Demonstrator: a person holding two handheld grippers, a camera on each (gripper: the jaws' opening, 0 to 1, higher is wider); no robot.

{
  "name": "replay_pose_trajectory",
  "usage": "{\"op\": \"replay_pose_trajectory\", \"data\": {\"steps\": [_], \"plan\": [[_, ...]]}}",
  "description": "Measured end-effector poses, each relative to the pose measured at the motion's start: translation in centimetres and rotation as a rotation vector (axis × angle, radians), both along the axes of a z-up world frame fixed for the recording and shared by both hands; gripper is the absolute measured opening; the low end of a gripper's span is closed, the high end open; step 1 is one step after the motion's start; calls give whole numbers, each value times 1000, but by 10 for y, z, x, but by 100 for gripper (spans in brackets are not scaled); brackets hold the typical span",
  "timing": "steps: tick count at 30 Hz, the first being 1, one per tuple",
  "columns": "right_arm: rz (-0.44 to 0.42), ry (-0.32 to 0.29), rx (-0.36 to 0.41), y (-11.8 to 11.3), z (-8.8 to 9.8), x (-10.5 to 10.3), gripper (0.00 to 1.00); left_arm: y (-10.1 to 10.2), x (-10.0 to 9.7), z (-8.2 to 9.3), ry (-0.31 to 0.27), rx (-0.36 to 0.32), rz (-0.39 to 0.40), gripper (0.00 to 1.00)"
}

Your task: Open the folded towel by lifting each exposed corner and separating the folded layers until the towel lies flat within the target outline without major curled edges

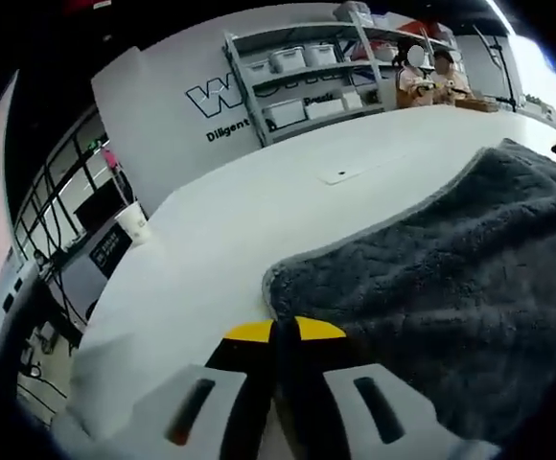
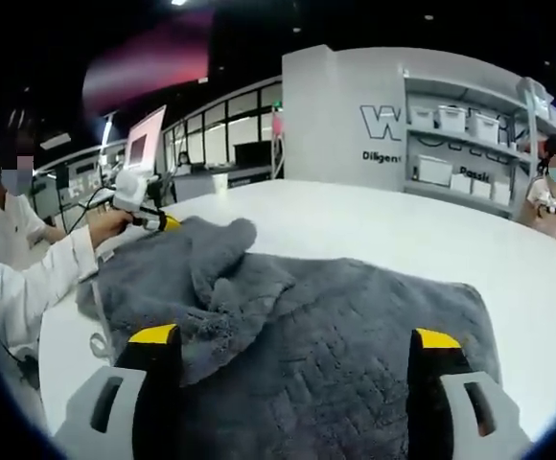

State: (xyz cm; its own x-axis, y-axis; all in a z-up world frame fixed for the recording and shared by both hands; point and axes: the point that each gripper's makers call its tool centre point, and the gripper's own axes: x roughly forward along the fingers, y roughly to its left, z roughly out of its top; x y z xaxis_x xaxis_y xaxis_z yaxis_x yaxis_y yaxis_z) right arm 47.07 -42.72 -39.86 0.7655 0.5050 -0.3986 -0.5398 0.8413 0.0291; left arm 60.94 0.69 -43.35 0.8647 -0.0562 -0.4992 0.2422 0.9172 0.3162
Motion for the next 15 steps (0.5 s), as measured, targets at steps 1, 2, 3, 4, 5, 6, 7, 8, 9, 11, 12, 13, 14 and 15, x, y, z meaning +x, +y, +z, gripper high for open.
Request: {"op": "replay_pose_trajectory", "data": {"steps": [1,2,3,4,5,6,7,8,9,11,12,13,14,15], "plan": [[1,0,0,0,0,0,98,2,0,0,-1,2,3,6],[2,1,0,1,0,0,98,5,0,0,-1,5,9,6],[2,2,-2,1,0,0,97,6,0,0,-2,9,14,6],[3,2,-4,1,-1,0,97,9,0,0,-4,14,17,6],[4,3,-5,1,-1,0,97,12,1,1,-5,20,24,6],[5,4,-7,2,-1,0,97,16,1,1,-8,27,31,6],[5,4,-7,2,-1,0,97,18,1,1,-8,30,34,6],[4,5,-8,1,-1,0,97,20,1,1,-9,35,38,6],[4,5,-9,1,-2,0,97,23,2,1,-12,44,45,6],[3,7,-11,1,-2,0,97,27,1,2,-14,56,54,6],[2,8,-13,1,-3,0,97,29,1,2,-16,62,59,6],[2,9,-13,1,-3,0,97,32,1,2,-17,68,65,6],[2,10,-14,1,-4,0,97,34,1,2,-18,72,68,6],[3,11,-15,1,-4,0,97,35,1,2,-19,76,70,6]]}}
